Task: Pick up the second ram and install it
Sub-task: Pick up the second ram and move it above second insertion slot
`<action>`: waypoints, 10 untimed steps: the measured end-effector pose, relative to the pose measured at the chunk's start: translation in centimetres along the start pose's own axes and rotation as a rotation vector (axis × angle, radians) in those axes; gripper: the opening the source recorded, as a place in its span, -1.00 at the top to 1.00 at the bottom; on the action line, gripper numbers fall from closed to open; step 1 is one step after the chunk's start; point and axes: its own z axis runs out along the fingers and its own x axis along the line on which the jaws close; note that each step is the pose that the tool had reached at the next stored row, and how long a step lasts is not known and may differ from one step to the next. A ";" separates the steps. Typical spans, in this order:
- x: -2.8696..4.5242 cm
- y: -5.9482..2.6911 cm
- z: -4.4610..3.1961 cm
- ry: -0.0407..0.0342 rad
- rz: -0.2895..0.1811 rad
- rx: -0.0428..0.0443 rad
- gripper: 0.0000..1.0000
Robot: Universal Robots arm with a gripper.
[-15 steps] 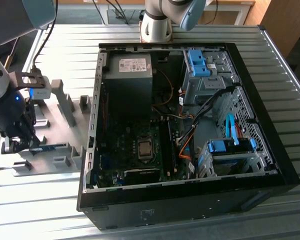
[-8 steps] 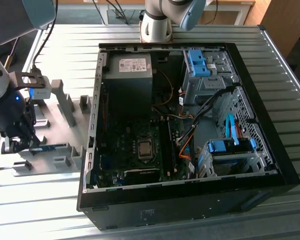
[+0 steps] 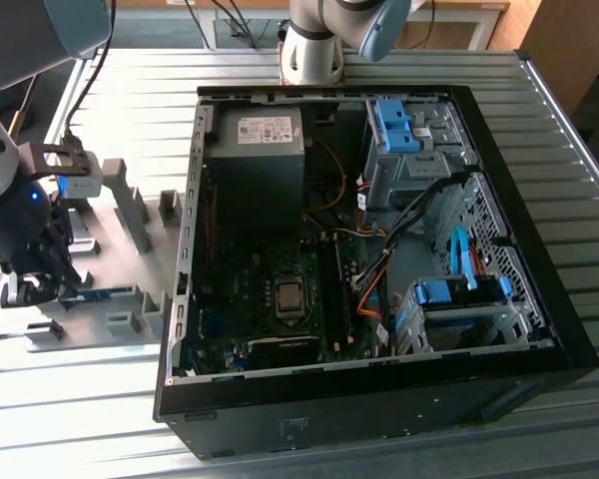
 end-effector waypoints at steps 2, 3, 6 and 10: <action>0.00 0.00 0.00 0.0000 0.000 0.0000 0.50; 0.00 0.00 0.00 0.0000 0.000 0.0000 0.39; 0.00 0.00 -0.01 0.0000 0.000 0.0000 0.25; 0.00 0.00 -0.01 0.0000 0.000 0.0001 0.25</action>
